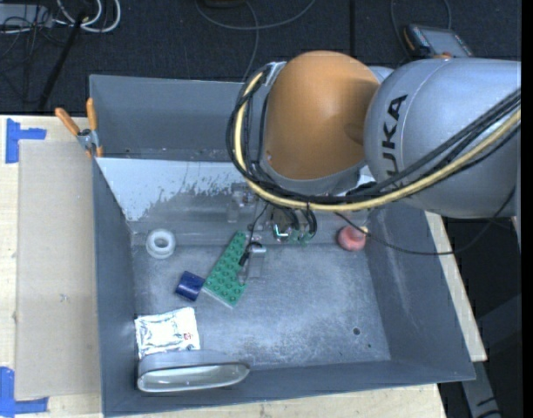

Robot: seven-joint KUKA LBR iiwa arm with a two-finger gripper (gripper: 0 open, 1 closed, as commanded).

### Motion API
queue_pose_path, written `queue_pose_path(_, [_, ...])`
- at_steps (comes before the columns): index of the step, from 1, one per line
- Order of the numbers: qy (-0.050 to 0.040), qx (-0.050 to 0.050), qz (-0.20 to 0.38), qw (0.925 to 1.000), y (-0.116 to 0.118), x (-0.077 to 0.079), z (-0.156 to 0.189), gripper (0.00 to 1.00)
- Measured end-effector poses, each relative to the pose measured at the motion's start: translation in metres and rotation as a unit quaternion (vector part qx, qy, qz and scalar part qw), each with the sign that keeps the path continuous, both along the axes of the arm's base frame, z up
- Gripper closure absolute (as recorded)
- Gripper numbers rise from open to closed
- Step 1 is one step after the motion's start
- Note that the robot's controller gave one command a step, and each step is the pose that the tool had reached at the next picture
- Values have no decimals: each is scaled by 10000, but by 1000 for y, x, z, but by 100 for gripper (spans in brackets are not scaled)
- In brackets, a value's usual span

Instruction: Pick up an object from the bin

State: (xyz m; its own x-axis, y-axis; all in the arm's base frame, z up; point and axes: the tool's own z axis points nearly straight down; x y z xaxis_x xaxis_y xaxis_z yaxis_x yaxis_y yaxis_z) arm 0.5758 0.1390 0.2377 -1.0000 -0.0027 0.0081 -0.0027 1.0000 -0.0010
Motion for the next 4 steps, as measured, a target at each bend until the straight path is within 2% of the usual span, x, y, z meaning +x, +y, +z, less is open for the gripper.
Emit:
queue_pose_path(1, [4,-15,-890,9960,31,-22,-118,0])
queue_pose_path(2, [-36,3,-151,9999,41,13,-170,0])
queue_pose_path(3, [-42,5,-176,9998,40,13,-168,100])
queue_pose_path(4, [-72,22,-226,9997,80,-37,-167,100])
